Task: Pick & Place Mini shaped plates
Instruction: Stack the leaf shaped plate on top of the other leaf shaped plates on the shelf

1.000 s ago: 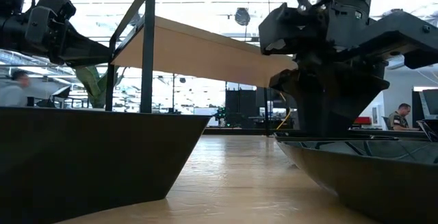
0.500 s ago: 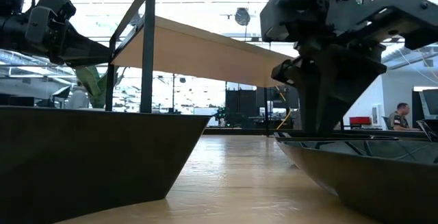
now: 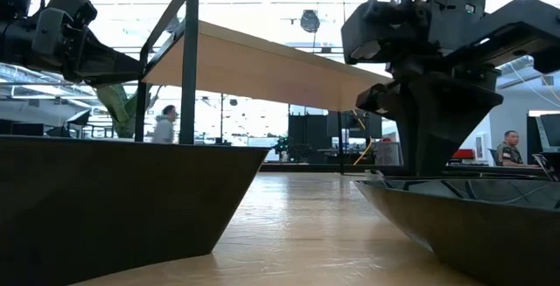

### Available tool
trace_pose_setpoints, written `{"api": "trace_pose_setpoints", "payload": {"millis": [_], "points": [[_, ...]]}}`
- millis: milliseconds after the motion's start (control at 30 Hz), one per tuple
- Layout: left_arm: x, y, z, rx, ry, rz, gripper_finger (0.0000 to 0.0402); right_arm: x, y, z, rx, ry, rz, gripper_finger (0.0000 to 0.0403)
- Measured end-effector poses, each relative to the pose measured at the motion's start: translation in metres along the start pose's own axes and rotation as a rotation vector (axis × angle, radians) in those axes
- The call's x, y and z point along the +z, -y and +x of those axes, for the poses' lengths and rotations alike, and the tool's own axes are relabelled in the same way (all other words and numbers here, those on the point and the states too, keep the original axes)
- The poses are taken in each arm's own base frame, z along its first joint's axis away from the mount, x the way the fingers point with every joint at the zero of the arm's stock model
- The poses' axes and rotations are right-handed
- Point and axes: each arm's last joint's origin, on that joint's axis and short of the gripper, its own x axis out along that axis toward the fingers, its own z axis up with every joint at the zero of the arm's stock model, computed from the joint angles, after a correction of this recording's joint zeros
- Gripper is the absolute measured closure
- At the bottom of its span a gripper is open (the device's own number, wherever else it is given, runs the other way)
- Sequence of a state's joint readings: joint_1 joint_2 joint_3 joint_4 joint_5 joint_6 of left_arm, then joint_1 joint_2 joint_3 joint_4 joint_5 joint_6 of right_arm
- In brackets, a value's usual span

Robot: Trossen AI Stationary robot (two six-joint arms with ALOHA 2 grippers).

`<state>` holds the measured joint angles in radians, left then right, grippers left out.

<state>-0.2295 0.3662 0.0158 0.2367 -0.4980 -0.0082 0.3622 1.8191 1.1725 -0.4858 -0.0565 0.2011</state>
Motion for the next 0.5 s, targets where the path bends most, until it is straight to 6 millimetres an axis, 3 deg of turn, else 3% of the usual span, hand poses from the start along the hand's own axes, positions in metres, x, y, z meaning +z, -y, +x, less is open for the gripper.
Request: {"api": "trace_pose_setpoints", "payload": {"millis": [233, 500], "points": [[0.0000, 0.0000, 0.0000, 0.000, 0.000, 0.000, 0.0192, 0.0001, -0.0001, 0.0000, 0.002, 0.000, -0.003, 0.0399], [0.0000, 0.0000, 0.0000, 0.000, 0.000, 0.000, 0.0192, 0.0002, -0.0008, -0.0033, 0.004, 0.005, -0.005, 0.0401]]}}
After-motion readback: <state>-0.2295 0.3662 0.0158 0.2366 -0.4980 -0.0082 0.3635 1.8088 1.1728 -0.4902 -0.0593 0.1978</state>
